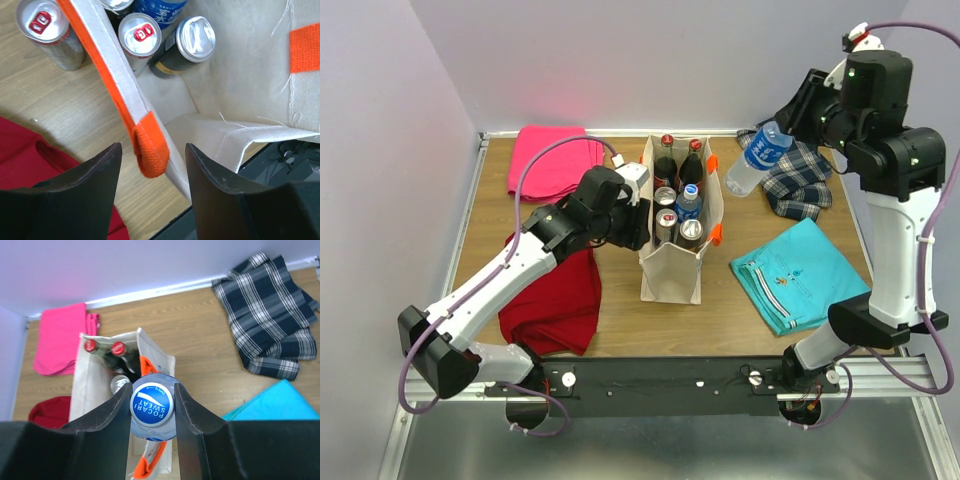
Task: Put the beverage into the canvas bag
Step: Place the drink in the canvas bag.
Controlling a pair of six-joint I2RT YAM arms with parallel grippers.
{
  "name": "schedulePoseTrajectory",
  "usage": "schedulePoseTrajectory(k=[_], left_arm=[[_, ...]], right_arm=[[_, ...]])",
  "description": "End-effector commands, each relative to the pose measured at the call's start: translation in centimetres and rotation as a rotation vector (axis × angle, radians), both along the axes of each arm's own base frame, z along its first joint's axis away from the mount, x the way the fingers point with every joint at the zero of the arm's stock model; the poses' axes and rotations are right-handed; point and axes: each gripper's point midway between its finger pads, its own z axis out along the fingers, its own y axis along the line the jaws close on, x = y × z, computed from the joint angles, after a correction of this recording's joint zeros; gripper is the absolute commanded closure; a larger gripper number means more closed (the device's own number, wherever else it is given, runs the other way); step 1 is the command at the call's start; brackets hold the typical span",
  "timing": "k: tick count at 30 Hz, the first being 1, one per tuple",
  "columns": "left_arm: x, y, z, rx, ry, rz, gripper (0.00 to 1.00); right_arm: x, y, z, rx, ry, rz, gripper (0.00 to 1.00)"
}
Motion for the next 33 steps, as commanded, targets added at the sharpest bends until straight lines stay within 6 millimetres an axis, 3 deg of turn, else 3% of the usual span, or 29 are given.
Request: schedulePoseTrajectory(k=[1, 8, 18, 28, 33], left_arm=[[0.0, -0.8, -0.7, 0.017, 0.003, -0.006, 0.42], [0.4, -0.6, 0.6, 0.018, -0.028, 0.017, 0.63], [0.8, -0.7, 2.4, 0.002, -0.064, 0.035, 0.97], [0.7, -0.8, 4.0, -0.017, -0.092, 0.043, 1.00], [0.8, -1.0, 4.9, -0.027, -0.110, 0.047, 1.00]], right_arm=[[-0.4, 0.7, 5.6, 0.073, -0.189, 0.052, 0.99], [-1.3, 1.9, 7.5, 0.103, -0.254, 0.134, 0.99], [-1.4, 4.2, 8.5, 0.145, -0.279, 0.256, 0.99], [-0.8, 6.9, 7.4, 0.182, -0.243, 0.387, 0.99], [-0.3, 8.0, 5.8, 0.188, -0.197, 0.434, 0.99]])
